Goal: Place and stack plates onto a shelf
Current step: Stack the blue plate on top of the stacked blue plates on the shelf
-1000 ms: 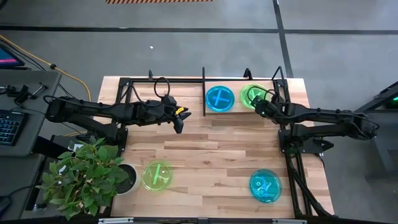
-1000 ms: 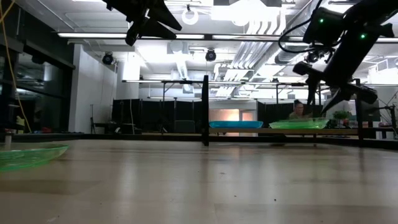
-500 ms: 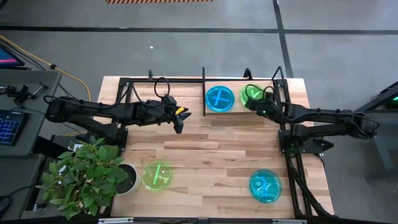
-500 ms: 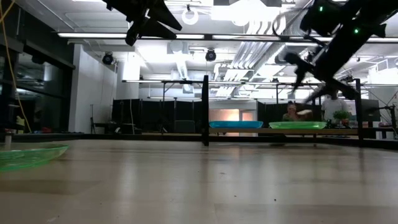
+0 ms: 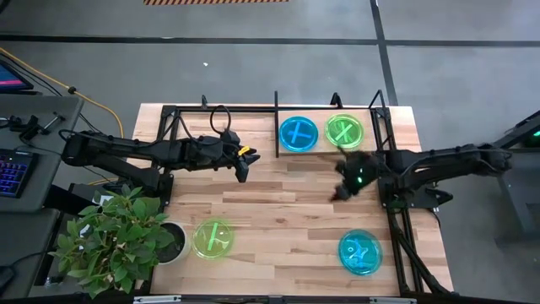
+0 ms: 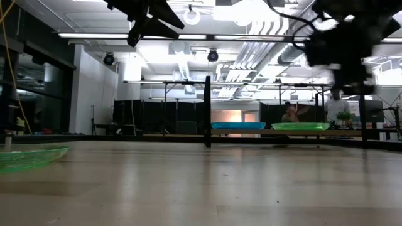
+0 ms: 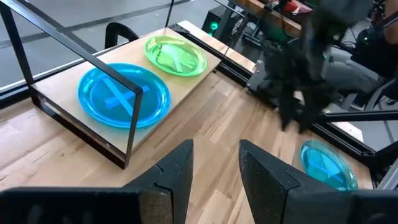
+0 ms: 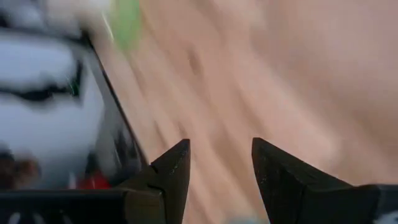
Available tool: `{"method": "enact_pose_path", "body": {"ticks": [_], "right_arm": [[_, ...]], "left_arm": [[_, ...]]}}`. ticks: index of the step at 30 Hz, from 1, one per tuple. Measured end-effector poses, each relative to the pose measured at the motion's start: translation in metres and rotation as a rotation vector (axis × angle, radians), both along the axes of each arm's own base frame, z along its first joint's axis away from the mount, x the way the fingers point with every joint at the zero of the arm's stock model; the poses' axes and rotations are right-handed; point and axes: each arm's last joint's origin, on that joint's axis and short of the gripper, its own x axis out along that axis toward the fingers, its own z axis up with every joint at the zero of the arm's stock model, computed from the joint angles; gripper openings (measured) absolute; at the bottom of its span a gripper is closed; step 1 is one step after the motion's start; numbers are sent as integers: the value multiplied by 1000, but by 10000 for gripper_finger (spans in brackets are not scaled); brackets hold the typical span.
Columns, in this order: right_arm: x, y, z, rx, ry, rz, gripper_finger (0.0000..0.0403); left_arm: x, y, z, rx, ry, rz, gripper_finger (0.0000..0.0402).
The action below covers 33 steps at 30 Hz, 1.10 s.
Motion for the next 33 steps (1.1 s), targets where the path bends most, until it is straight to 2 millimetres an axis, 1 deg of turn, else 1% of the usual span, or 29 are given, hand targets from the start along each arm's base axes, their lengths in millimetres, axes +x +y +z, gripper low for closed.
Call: {"method": "enact_pose_path", "body": {"ticks": [3, 6, 10, 13, 16, 21, 25, 33], "right_arm": [[-16, 20, -11, 61, 203, 150, 156], [-34, 39, -20, 63, 400, 229, 156], [-50, 59, -23, 28, 529, 290, 155], [-56, 72, -24, -10, 553, 292, 155], [-60, 80, -27, -54, 579, 254, 156], [-61, 91, -44, -47, 615, 224, 156], [-62, 94, -58, -69, 677, 193, 155], [-53, 101, -66, -68, 672, 193, 155]], "left_arm": [[0, 0, 0, 0, 0, 0, 117], [0, 0, 0, 0, 0, 0, 117], [0, 0, 0, 0, 0, 0, 117], [0, 0, 0, 0, 0, 0, 117], [0, 0, 0, 1, 0, 1, 117], [0, 0, 0, 1, 1, 1, 117], [0, 0, 0, 1, 0, 2, 117], [0, 0, 0, 2, 1, 3, 117]]}}
